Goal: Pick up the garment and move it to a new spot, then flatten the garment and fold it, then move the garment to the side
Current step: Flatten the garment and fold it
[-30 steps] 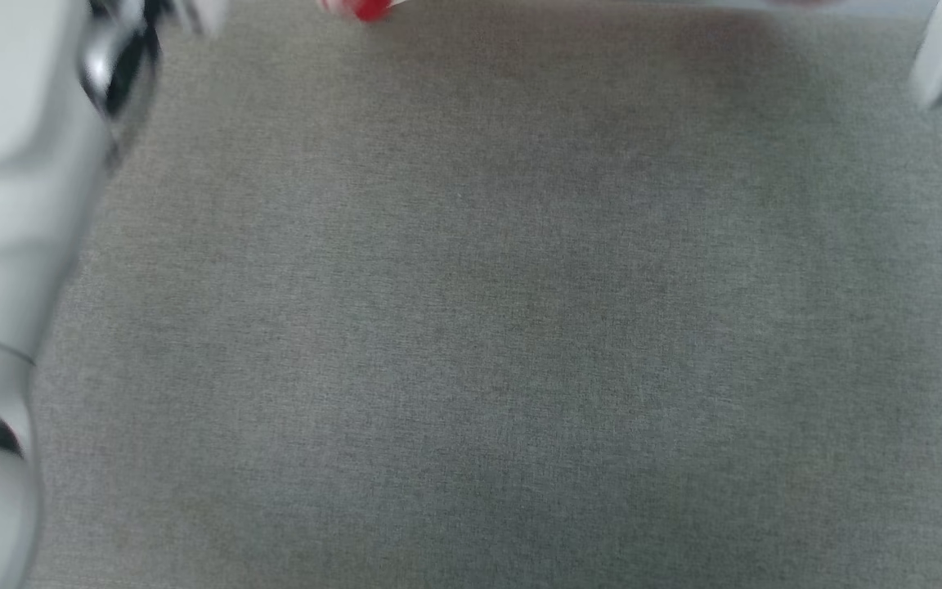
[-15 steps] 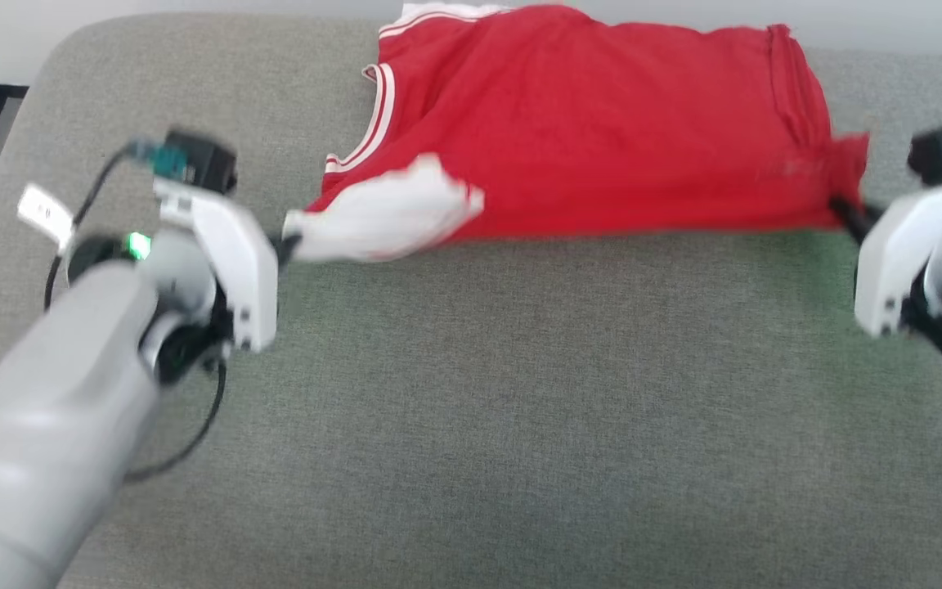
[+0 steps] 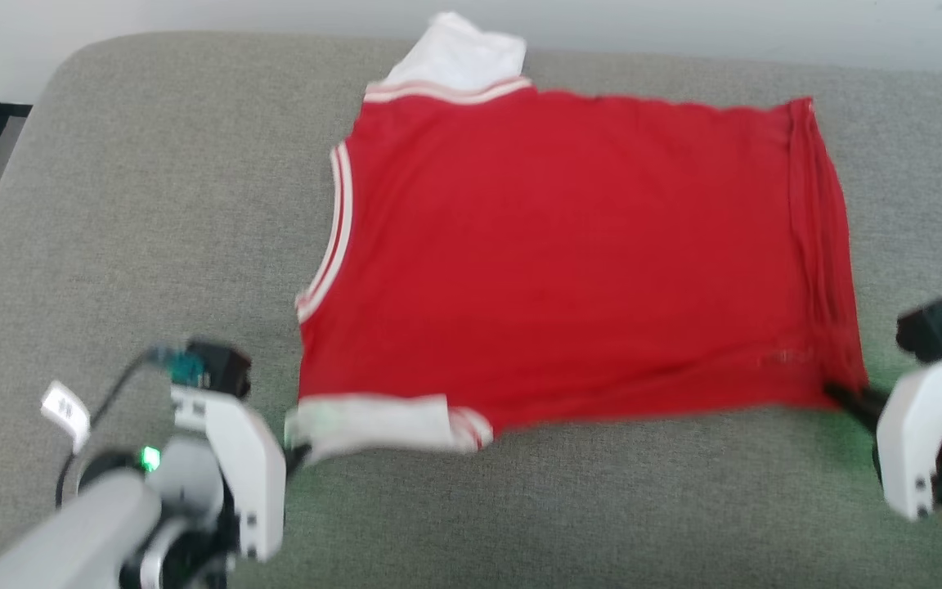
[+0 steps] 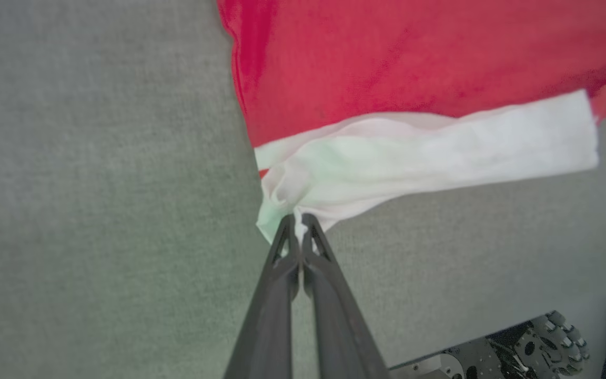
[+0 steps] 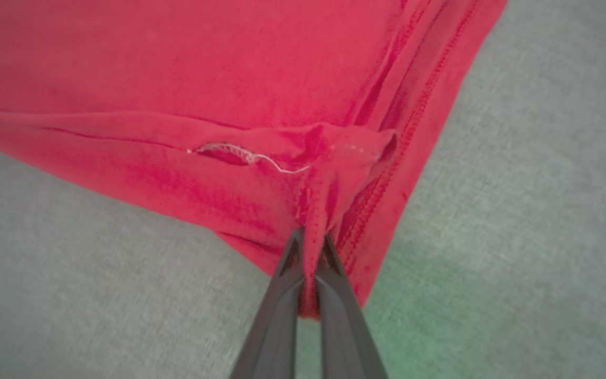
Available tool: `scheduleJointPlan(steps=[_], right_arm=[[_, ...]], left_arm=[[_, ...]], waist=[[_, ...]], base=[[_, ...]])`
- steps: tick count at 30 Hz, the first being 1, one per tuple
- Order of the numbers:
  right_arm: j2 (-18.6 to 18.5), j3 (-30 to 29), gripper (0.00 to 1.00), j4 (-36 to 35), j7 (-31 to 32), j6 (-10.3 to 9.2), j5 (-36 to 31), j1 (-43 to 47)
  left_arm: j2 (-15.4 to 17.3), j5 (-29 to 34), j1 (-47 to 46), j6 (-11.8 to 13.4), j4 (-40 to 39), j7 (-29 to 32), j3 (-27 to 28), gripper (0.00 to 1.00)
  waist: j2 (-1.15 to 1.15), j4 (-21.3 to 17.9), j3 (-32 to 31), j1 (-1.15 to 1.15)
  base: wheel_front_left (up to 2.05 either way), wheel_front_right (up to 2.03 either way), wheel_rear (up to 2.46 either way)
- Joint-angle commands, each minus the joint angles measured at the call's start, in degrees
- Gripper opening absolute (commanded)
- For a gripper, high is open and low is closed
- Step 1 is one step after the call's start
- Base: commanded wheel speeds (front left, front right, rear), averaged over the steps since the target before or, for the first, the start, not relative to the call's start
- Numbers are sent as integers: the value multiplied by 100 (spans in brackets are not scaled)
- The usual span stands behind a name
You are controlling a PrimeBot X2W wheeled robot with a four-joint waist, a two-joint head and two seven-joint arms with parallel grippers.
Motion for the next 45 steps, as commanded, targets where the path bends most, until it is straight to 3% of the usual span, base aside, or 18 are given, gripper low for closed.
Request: scheduleJointPlan(steps=[1, 11, 15, 22, 25, 29, 34, 42, 43, 45], right_arm=[[-101, -67, 0, -266, 144, -4, 89, 371], [-311, -503, 0, -1331, 595, -4, 390, 1967], [-169, -843, 0, -1551, 501, -4, 421, 2422], [163, -1601, 0, -2090, 448, -4, 193, 2575], [298, -1866, 0, -2267, 572, -4, -21, 2357], [450, -2020, 0, -2299, 717, -4, -300, 1864], [594, -1911, 0, -1963, 841, -4, -507, 1115], [766, -1287, 0, -859, 694, -4, -642, 68], [773, -1202, 8, -720, 679, -4, -648, -23], [785, -1031, 37, -531, 645, -4, -616, -166]], left_arm=[[154, -72, 336, 241, -357, 57, -15, 0], [656, -493, 1604, 1056, -1575, 50, -45, 0], [844, -512, 1747, 1191, -1837, -16, 42, 0], [1371, -37, 1025, 1252, -2279, -173, 480, 0], [1486, 234, 505, 1118, -2280, -68, 588, 0], [1322, 501, -226, 781, -1921, 83, 610, 0], [805, 710, -1052, 291, -971, 193, 476, 0], [-226, 728, -1799, -514, 1048, 132, 169, 0], [-331, 709, -1847, -594, 1308, 155, 139, 0], [-501, 657, -1912, -726, 1737, 231, 72, 0]], waist=[[0, -6, -27, 0], [0, -56, -97, 0], [0, -59, -101, 0], [0, -151, -25, 0], [0, -211, 48, 0], [0, -270, 205, 0], [0, -302, 417, 0], [0, -356, 646, 0], [0, -362, 663, 0], [0, -368, 675, 0]], base=[[0, 0, 0], [0, 0, 0], [0, 0, 0], [0, 0, 0], [0, 0, 0], [0, 0, 0], [0, 0, 0], [0, 0, 0], [0, 0, 0], [0, 0, 0]])
